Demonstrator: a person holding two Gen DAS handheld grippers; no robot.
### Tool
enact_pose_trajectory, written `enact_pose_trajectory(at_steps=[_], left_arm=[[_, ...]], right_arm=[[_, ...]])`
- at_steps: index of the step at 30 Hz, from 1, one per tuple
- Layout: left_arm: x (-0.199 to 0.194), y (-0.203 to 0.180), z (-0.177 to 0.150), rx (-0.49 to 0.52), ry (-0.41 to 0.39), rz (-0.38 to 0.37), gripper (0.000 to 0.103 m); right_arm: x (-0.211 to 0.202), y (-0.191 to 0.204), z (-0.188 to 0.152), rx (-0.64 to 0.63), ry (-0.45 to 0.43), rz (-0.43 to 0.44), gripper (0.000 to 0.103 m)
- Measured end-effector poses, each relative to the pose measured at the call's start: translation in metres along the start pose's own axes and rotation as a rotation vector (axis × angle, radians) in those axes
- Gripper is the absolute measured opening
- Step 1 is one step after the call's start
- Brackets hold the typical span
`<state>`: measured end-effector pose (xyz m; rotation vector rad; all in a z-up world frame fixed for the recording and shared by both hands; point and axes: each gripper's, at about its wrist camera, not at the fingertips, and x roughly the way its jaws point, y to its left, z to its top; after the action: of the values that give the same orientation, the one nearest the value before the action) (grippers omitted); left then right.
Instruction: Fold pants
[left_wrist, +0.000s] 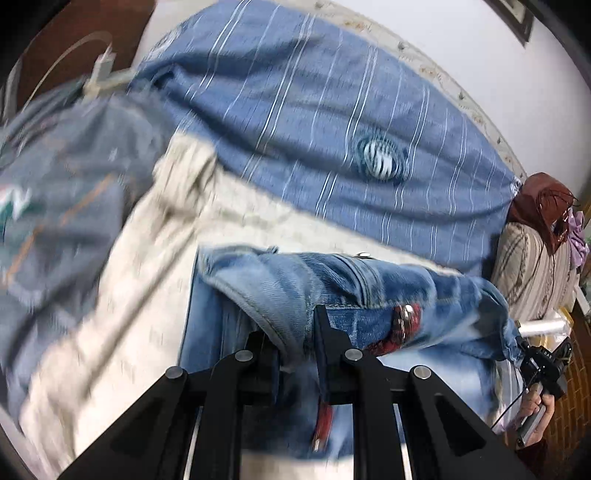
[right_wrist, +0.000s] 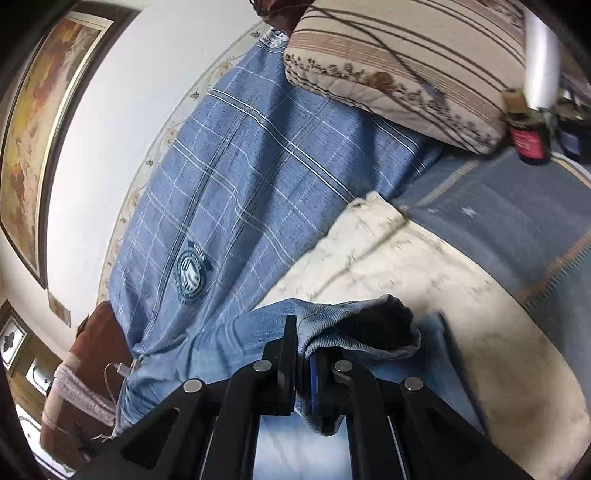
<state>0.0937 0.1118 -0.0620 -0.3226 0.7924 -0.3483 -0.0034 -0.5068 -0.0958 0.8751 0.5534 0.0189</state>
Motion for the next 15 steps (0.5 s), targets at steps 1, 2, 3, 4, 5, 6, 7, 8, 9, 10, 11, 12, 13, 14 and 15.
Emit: enact_pose_trajectory(at_steps=[1,2,3,4,5,6,7,8,9,10,11,12,13,14,15], left_arm=[[0.002,0.006,-0.012,-0.009,0.03,0.008,0.017],[0.005,0.009,-0.018,-0.01,0.055,0.024,0.017],[0.006,0.012,-0.024,-0.011,0.077,0.038,0.017],[0.007,0.015,-0.029,-0.017,0.099,0.047,0.018],[0.007,0.017,-0.034,-0.025,0.113,0.052,0.018],[0.006,0.018,-0.036,-0.033,0.123,0.055,0.018],[0.005,0.018,-0.039,-0.031,0.133,0.06,0.019],[0.004,0.018,-0.041,-0.024,0.142,0.072,0.02],[0.004,0.018,-0.041,-0.014,0.151,0.089,0.023],[0.003,0.018,-0.043,-0.006,0.167,0.111,0.025],[0.001,0.02,-0.043,-0.011,0.176,0.114,0.026],[-0.002,0.022,-0.044,-0.024,0.186,0.113,0.028],[-0.005,0.026,-0.046,-0.034,0.193,0.114,0.028],[-0.008,0.028,-0.048,-0.039,0.198,0.12,0.028],[-0.012,0.031,-0.049,-0.04,0.197,0.134,0.028]], right_arm=[[-0.006,-0.003,-0.004,0.001,0.019,-0.004,0.005],[-0.01,-0.006,-0.009,0.001,0.043,-0.012,0.005],[-0.012,-0.009,-0.012,0.0,0.067,-0.022,0.005],[-0.014,-0.012,-0.015,-0.002,0.101,-0.039,0.005],[-0.014,-0.017,-0.021,-0.002,0.151,-0.068,0.005],[-0.014,-0.022,-0.025,-0.002,0.191,-0.089,0.005],[-0.011,-0.027,-0.031,0.0,0.255,-0.115,0.005],[-0.008,-0.032,-0.036,0.004,0.316,-0.14,0.008],[-0.005,-0.039,-0.043,0.004,0.394,-0.182,0.008],[-0.004,-0.043,-0.05,-0.007,0.442,-0.203,0.01],[-0.008,-0.045,-0.054,-0.024,0.462,-0.223,0.013],[-0.011,-0.045,-0.055,-0.039,0.468,-0.238,0.015],[-0.017,-0.045,-0.056,-0.056,0.474,-0.252,0.016],[-0.028,-0.044,-0.055,-0.078,0.473,-0.252,0.017],[-0.035,-0.042,-0.052,-0.096,0.46,-0.248,0.018]])
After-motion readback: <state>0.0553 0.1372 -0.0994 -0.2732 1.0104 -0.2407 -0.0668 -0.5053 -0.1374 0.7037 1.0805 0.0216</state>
